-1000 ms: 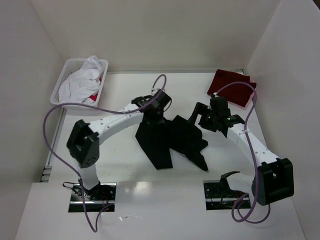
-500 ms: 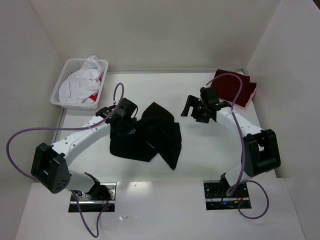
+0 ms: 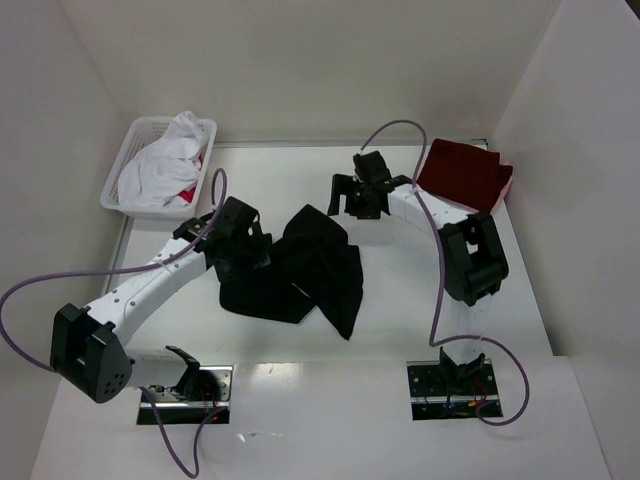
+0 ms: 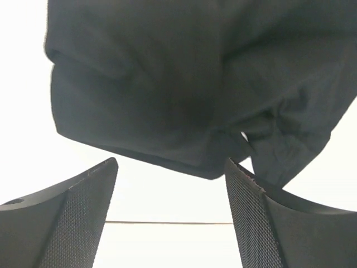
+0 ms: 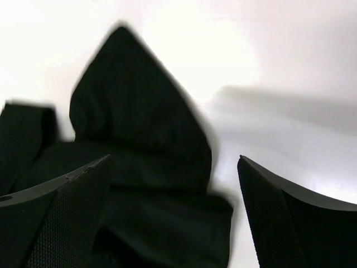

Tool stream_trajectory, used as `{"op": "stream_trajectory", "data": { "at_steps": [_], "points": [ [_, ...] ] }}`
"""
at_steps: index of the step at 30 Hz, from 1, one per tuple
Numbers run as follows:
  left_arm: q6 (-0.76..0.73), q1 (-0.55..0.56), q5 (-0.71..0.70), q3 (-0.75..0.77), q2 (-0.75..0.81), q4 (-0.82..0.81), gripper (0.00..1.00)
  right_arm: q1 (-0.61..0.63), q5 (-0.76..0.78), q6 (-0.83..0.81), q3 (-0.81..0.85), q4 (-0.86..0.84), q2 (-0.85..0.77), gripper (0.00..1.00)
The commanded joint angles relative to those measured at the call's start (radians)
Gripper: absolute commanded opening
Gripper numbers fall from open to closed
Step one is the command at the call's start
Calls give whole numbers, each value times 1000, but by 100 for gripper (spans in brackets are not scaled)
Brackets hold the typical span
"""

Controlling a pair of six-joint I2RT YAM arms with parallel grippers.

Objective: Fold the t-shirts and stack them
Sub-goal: Flatten out the tshirt

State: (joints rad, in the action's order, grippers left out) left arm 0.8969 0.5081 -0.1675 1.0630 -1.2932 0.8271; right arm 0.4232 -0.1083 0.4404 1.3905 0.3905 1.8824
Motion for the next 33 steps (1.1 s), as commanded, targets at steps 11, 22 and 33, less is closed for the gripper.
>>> {"op": "stream_trajectory", "data": {
  "at_steps": [11, 22, 33],
  "points": [
    [-104, -181, 55, -3, 66, -25, 94, 102, 114, -221, 485, 103, 371, 87],
    [-170, -254, 98, 6, 57, -45, 95, 169, 129, -250, 637, 164, 504, 87],
    [-228, -307, 136, 26, 20, -45, 96, 195, 256, -250, 765, 237, 607, 57]
  ]
}}
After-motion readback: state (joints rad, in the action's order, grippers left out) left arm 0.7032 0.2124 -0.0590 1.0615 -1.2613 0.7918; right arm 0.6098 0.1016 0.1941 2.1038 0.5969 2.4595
